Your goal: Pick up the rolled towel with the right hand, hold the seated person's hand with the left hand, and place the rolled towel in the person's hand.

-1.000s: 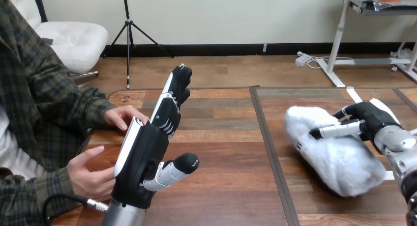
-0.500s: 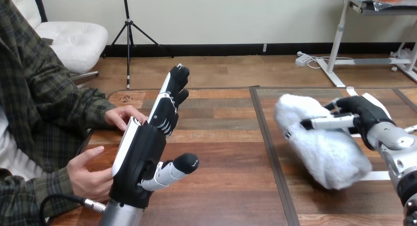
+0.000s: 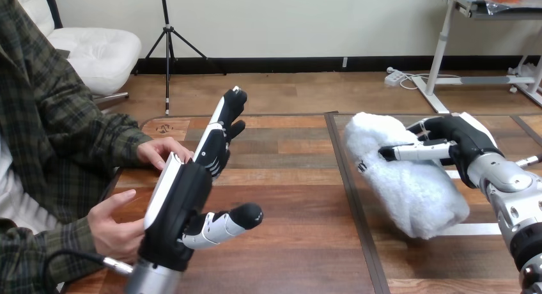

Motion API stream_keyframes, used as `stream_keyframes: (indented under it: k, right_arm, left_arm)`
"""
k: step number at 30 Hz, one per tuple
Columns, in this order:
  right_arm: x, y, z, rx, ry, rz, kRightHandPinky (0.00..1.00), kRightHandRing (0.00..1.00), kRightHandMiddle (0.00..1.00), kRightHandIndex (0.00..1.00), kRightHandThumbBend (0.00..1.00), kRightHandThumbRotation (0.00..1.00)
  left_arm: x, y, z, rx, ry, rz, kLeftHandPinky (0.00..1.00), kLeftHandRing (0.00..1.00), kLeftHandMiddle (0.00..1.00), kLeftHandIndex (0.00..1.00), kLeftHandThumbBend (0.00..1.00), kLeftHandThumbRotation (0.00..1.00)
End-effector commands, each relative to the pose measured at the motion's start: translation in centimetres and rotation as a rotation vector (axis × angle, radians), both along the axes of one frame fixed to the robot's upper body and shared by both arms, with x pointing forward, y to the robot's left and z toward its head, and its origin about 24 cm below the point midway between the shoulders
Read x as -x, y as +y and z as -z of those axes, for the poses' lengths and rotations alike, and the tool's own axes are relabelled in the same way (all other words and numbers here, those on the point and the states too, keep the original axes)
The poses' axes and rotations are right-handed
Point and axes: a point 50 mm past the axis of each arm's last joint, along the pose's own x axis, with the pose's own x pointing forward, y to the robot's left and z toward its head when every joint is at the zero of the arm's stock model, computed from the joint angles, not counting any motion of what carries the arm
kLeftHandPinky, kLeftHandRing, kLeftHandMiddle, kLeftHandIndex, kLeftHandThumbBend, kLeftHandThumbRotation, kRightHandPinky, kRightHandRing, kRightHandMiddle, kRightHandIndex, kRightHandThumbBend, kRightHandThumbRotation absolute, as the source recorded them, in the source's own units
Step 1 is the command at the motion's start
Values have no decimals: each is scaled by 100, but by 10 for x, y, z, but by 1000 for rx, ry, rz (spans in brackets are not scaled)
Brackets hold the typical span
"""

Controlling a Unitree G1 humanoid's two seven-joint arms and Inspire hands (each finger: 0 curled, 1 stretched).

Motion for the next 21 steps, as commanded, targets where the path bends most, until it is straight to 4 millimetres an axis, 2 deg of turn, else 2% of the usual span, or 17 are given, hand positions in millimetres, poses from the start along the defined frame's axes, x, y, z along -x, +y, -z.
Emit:
stream_keyframes:
  k: [1, 12, 21]
  right_arm:
    - [-11, 10, -26, -5, -125, -51, 32, 39, 47, 46, 77, 0]
    - [-11, 17, -23, 10, -142, -99, 32, 38, 45, 45, 78, 0]
    - [-12, 21, -22, 22, -141, -109, 31, 37, 44, 45, 80, 0]
  left_arm:
    - [-6, 11, -22, -57, -109, -39, 94, 99, 100, 100, 100, 78]
    - [-3, 25, -34, -156, -162, -111, 92, 99, 100, 99, 100, 80]
    - [2, 40, -43, -267, -190, -189, 94, 100, 100, 100, 100, 81]
